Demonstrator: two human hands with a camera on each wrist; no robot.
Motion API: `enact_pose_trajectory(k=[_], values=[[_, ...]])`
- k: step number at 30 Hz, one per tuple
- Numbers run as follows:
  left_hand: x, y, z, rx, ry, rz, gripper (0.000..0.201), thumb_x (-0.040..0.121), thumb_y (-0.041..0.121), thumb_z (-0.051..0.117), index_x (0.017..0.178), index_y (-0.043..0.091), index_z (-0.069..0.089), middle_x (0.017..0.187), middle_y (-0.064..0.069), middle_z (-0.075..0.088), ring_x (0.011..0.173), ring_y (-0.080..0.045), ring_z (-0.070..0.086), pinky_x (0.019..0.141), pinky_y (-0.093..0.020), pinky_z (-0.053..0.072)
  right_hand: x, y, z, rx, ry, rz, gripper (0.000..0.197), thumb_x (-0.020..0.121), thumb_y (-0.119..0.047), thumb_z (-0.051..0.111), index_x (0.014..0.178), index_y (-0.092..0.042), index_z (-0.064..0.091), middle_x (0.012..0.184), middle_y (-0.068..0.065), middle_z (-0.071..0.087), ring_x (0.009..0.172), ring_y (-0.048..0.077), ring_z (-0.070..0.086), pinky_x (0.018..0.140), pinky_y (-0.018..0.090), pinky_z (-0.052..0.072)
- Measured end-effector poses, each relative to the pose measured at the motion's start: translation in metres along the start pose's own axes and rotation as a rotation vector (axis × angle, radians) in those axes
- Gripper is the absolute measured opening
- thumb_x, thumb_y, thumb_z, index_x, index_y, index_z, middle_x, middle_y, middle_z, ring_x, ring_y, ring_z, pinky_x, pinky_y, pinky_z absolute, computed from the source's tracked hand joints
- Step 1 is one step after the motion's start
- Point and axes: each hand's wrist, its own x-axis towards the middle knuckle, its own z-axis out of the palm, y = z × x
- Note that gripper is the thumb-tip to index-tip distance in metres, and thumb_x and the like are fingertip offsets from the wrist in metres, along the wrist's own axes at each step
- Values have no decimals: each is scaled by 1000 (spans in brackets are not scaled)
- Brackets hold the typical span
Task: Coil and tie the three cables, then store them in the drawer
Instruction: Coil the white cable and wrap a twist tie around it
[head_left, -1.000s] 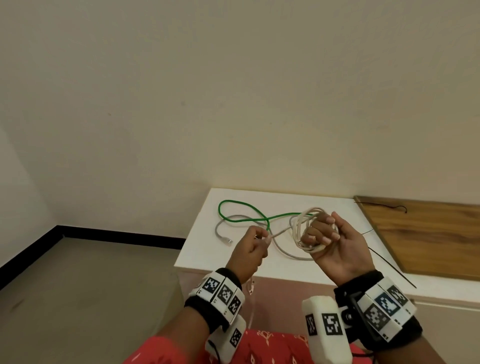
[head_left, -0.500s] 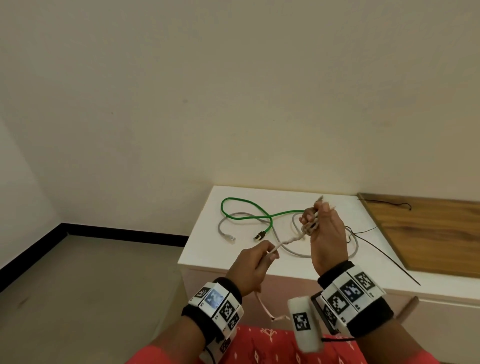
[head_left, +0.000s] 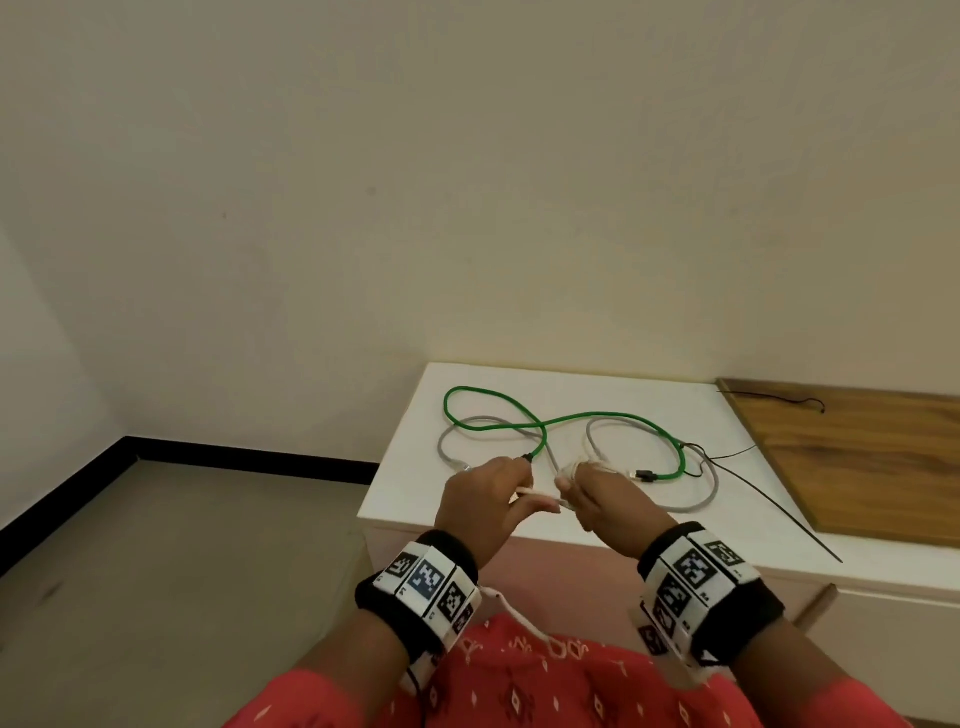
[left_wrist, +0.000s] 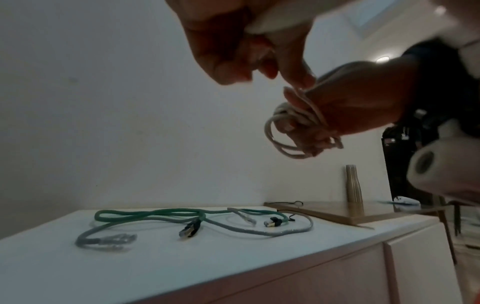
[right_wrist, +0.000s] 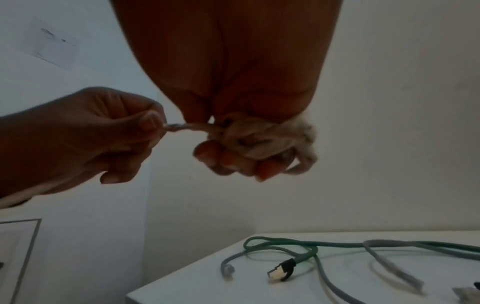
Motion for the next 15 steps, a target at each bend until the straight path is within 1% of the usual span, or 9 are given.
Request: enact_pose_trajectory(k=[2, 4, 6, 8, 9, 11, 13, 14, 15], values=[[3, -5, 3, -80, 50, -38, 43, 69, 56, 54, 64, 13, 52, 55, 7, 46, 57, -6, 33, 46, -13, 20, -6, -6, -3, 154, -114, 33, 41, 97, -37, 29, 60, -25, 43, 59, -5, 43, 56, 10, 43, 67, 27, 36], [5, -8, 5, -136, 30, -52, 43, 71, 53, 53, 69, 10, 54, 59, 3, 48, 61, -2, 31, 48, -16, 23, -11, -10, -5, 320, -175, 49, 45, 96, -40, 30, 60, -20, 48, 54, -4, 44, 46, 5, 42, 57, 22, 37], [7, -7, 2, -235, -22, -95, 49, 70, 57, 51, 73, 8, 54, 57, 7, 46, 58, -6, 35, 49, -16, 27, -14, -12, -8, 490, -194, 66, 50, 94, -40, 32, 54, -15, 47, 45, -2, 41, 35, 5, 37, 45, 17, 35], [9, -5, 1, -387, -96, -183, 49, 69, 58, 52, 73, 10, 53, 51, 11, 40, 51, -6, 40, 49, -14, 29, -16, -13, -10, 678, -193, 90, 54, 94, -39, 34, 48, -13, 44, 37, -4, 32, 31, 9, 29, 38, 17, 30], [9, -4, 1, -482, -133, -235, 40, 71, 54, 55, 71, 13, 52, 49, 11, 39, 46, -6, 38, 47, -13, 29, -17, -12, -11, 774, -185, 107, 55, 95, -38, 34, 47, -13, 42, 34, -5, 28, 31, 10, 25, 38, 18, 26], [8, -4, 0, -710, -236, -396, 22, 82, 33, 60, 69, 19, 49, 41, 11, 39, 37, -5, 29, 38, -16, 28, -18, -9, -15, 993, -170, 158, 54, 94, -39, 34, 45, -16, 40, 32, -7, 24, 30, 10, 19, 42, 22, 21], [5, -7, -2, -865, -333, -514, 23, 89, 15, 55, 68, 16, 49, 36, 11, 34, 31, -5, 23, 34, -13, 22, -19, -4, -21, 1213, -165, 225, 48, 85, -42, 39, 43, -18, 38, 30, -8, 24, 28, 10, 19, 41, 22, 21], [3, -8, -2, -877, -361, -531, 25, 91, 13, 53, 66, 15, 50, 39, 12, 33, 29, -4, 23, 34, -12, 23, -18, -2, -23, 1300, -170, 243, 44, 79, -43, 43, 43, -19, 38, 29, -8, 24, 27, 9, 20, 40, 22, 23], [1, -7, -4, -881, -378, -532, 27, 92, 13, 51, 65, 15, 51, 41, 8, 32, 29, -4, 24, 33, -12, 24, -19, -1, -25, 1384, -184, 254, 42, 75, -43, 47, 42, -19, 38, 27, -9, 25, 26, 9, 21, 37, 21, 25]])
